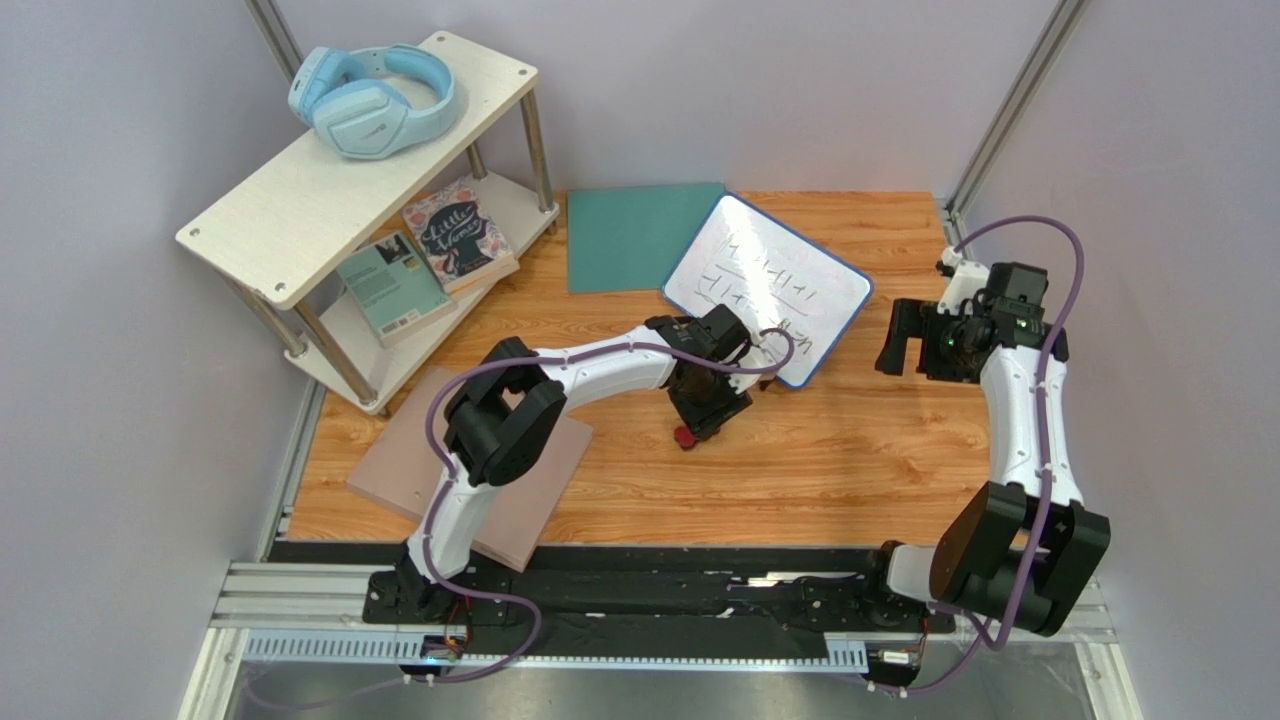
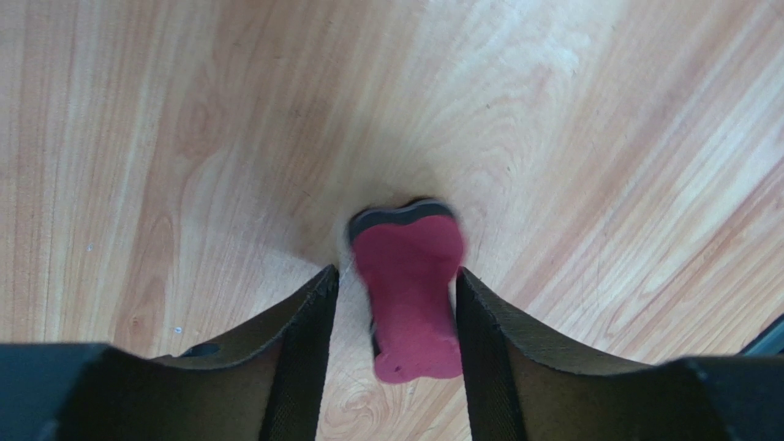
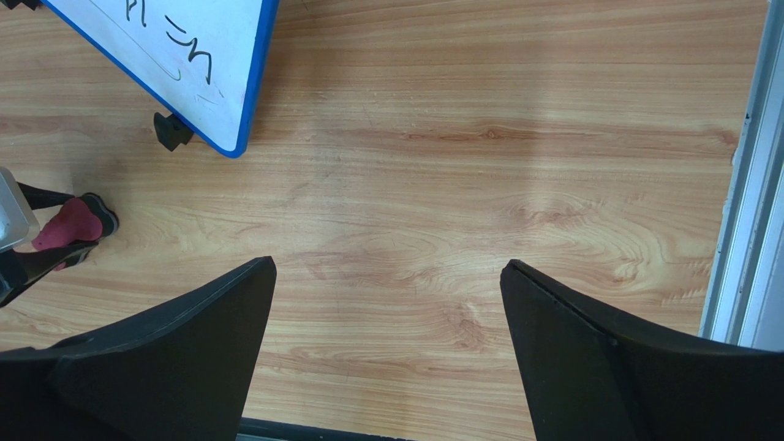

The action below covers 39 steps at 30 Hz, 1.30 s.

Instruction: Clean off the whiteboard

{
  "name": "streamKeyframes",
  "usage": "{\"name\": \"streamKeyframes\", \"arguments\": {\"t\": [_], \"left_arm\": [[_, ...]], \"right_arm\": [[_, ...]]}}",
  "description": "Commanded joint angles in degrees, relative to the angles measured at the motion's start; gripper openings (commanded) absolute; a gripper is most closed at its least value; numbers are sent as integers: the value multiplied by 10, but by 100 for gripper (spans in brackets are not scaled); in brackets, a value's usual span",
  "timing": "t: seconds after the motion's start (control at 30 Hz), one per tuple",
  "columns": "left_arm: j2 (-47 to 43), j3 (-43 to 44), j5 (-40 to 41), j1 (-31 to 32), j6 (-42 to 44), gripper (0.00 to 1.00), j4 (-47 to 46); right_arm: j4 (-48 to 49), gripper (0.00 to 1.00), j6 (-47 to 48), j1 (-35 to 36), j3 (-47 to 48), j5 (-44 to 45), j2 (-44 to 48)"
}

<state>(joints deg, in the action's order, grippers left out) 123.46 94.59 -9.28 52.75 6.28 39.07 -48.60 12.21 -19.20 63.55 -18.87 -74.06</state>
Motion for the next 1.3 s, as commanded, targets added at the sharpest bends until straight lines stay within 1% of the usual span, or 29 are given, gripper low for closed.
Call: {"name": "streamKeyframes", "arguments": {"t": [0.0,0.03,0.07,0.13,0.17,0.2,0.27,0.3,0.37,0.4,0.43,0.6,0.7,0.83,0.87,0.93,1.03,1.07,1.17,1.27], "left_arm": [[18,24,21,3,-7,51,19],[19,23,26,3,-7,49,20],[20,22,29,4,-6,42,21],[18,19,37,5,-7,32,23],[17,17,41,5,-7,20,24],[15,16,45,5,-11,15,26],[7,11,68,5,-17,0,26],[4,10,74,5,-18,0,27],[-10,7,92,5,-24,0,26],[-15,8,93,5,-25,0,28],[-25,8,123,5,-28,0,28],[-57,13,189,5,-44,0,19],[-74,21,204,4,-50,0,10],[-79,52,238,4,-53,0,14],[-80,56,246,4,-53,0,14],[-77,70,266,3,-54,0,14],[-69,96,271,0,-55,0,14],[-67,103,270,-1,-57,0,14],[-55,140,250,-9,-73,0,14],[-37,186,226,-21,-94,0,16]], "right_arm": [[19,98,0,-1,2,15,1],[21,98,-1,-1,3,16,0],[21,98,0,-1,3,16,-1],[25,98,-3,-1,1,17,-2],[27,98,-5,-1,2,16,-4],[32,98,-7,-1,2,16,-7],[39,98,-10,-2,3,12,-12],[46,99,-6,-4,5,6,-14],[58,100,10,-6,9,-37,-18],[67,100,47,-8,13,-62,-26],[63,100,63,-8,17,-114,-31],[61,99,26,-13,78,-157,-90],[61,95,26,-13,111,-214,-138],[63,92,13,-15,198,-240,-214],[63,92,16,-15,214,-246,-247],[57,90,29,-15,258,-271,-280],[40,88,51,-15,313,-309,-339],[20,86,56,-14,330,-316,-367],[1,84,70,-12,367,-332,-406],[-2,80,82,-9,374,-351,-425]]}}
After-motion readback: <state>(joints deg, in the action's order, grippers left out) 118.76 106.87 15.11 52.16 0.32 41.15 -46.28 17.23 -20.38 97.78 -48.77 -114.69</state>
